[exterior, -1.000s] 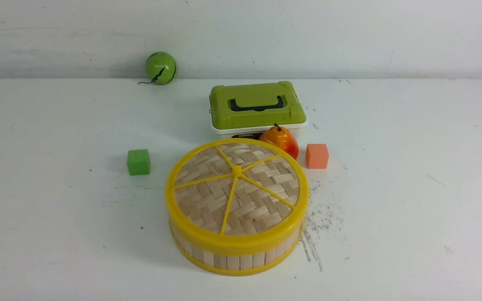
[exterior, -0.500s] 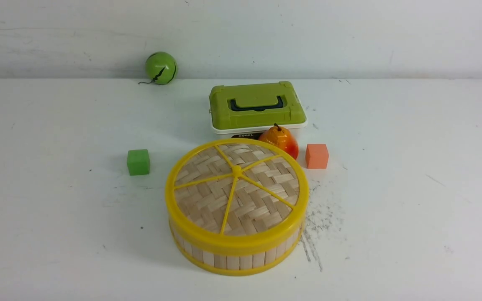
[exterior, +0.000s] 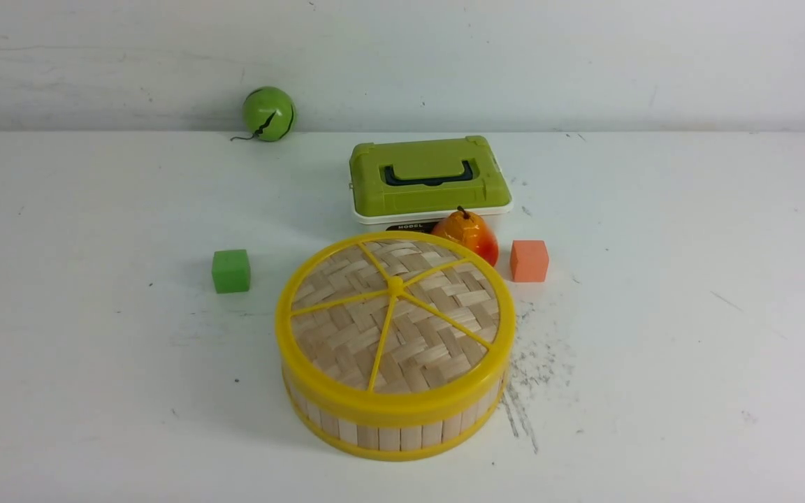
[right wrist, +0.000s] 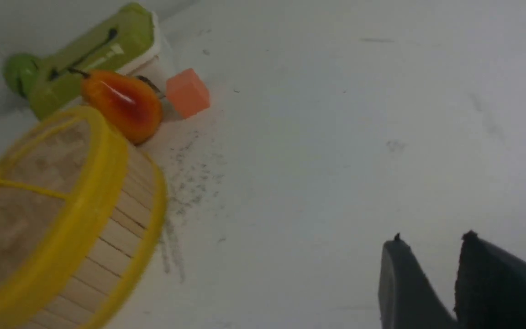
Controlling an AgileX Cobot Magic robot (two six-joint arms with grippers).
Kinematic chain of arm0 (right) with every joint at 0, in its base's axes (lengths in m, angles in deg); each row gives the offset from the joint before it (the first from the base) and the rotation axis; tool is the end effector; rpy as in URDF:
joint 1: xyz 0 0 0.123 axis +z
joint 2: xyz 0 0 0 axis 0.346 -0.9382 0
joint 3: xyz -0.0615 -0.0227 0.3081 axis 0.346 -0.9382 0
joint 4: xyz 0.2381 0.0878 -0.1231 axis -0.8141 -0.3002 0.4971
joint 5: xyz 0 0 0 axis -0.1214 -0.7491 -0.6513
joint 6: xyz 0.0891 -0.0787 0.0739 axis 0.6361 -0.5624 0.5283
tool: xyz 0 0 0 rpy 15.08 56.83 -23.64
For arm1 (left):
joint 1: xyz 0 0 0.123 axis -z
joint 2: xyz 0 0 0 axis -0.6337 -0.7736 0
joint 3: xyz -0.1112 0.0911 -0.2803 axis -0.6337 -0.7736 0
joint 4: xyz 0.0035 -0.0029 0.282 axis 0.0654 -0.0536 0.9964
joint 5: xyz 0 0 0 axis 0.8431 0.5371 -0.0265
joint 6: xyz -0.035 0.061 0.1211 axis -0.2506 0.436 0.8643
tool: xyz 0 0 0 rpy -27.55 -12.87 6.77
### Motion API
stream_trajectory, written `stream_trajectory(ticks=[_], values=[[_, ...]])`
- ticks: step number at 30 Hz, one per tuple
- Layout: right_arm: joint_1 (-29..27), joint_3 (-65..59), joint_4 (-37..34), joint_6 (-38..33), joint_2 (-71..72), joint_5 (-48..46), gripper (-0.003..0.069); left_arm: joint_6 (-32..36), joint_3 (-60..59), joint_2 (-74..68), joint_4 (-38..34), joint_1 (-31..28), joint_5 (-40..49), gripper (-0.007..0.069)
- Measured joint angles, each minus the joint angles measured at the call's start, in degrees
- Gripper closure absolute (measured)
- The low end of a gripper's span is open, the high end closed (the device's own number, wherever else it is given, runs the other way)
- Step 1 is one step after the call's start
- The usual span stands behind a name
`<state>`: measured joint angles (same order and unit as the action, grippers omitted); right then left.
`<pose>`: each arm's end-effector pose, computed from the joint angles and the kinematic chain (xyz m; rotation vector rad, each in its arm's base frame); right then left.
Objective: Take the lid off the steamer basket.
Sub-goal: Use the right arm to lift the lid of the steamer
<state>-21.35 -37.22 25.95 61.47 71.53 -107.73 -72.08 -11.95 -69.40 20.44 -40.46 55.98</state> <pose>0.0990 0.0189 0.1602 0.6022 1.8079 0.6303 0.1000 0.0040 0.1549 -0.1807 1.8666 -0.0854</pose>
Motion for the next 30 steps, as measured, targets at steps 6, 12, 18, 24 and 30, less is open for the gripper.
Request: stream_trajectory(ticks=[6, 12, 18, 24, 30], values=[[0.0, -0.5, -20.0, 6.9, 0.0, -0.2, 0.0463, 0.0, 0.0, 0.0, 0.0, 0.0, 0.0, 0.0385], [0.0, -0.5, -19.0, -3.7, 0.0, 0.8, 0.0461, 0.0, 0.0, 0.0, 0.0, 0.0, 0.0, 0.0385], [0.0, 0.8, -19.9, -12.4, 0.0, 0.5, 0.0457, 0.0, 0.0, 0.0, 0.0, 0.0, 0.0, 0.0385], [0.0, 15.7, -19.8, -32.6, -2.4, -1.1, 0.0468, 0.0, 0.0, 0.0, 0.0, 0.0, 0.0, 0.0385], [0.0, 34.4, -11.1, -42.2, -20.2, -13.7, 0.0617, 0.0, 0.0, 0.0, 0.0, 0.0, 0.0, 0.0385]])
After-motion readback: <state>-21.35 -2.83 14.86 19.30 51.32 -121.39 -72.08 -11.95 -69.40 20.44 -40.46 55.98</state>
